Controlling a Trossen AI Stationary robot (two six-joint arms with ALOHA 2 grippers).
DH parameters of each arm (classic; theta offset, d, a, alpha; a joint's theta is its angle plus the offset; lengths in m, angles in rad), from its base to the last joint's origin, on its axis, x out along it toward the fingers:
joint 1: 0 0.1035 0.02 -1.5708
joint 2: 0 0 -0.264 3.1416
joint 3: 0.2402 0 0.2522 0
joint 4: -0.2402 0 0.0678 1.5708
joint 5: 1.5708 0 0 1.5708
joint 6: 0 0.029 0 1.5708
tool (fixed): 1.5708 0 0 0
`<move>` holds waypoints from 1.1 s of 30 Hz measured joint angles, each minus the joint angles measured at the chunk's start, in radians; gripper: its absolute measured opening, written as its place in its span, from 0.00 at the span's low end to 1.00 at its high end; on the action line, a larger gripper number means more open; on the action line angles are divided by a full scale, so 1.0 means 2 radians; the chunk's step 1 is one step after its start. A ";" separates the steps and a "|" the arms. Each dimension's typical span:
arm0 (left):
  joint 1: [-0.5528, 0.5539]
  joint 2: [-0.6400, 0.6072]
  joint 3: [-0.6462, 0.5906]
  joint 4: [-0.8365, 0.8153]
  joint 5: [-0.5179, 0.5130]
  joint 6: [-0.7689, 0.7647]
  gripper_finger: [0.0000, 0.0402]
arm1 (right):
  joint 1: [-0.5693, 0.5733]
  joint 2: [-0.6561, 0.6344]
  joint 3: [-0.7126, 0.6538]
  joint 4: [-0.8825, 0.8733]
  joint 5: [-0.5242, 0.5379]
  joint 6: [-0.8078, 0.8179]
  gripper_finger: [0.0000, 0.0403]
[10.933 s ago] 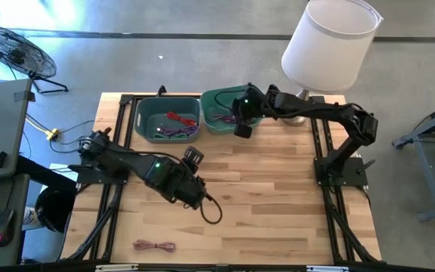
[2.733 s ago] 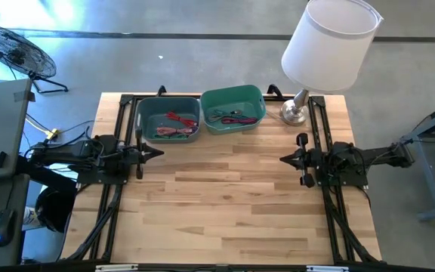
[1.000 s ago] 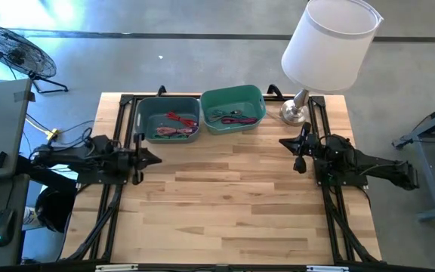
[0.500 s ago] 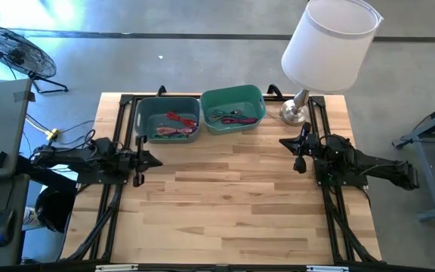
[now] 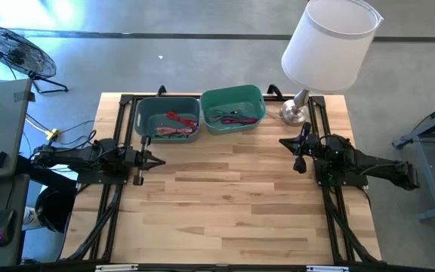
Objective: Pick & Place USB Port
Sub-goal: Return to Home Position
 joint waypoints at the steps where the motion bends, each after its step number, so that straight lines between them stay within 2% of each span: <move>1: 0.000 0.000 0.000 0.001 0.000 -0.010 0.00 | 0.000 0.000 0.000 0.000 0.000 0.000 0.00; 9: 0.000 0.000 -0.001 -0.001 -0.009 -0.054 0.00 | 0.000 0.000 0.000 0.000 0.000 0.000 0.00; 33: 0.000 0.000 -0.001 -0.015 -0.010 -0.055 0.00 | 0.000 0.000 0.000 0.000 0.000 0.000 0.00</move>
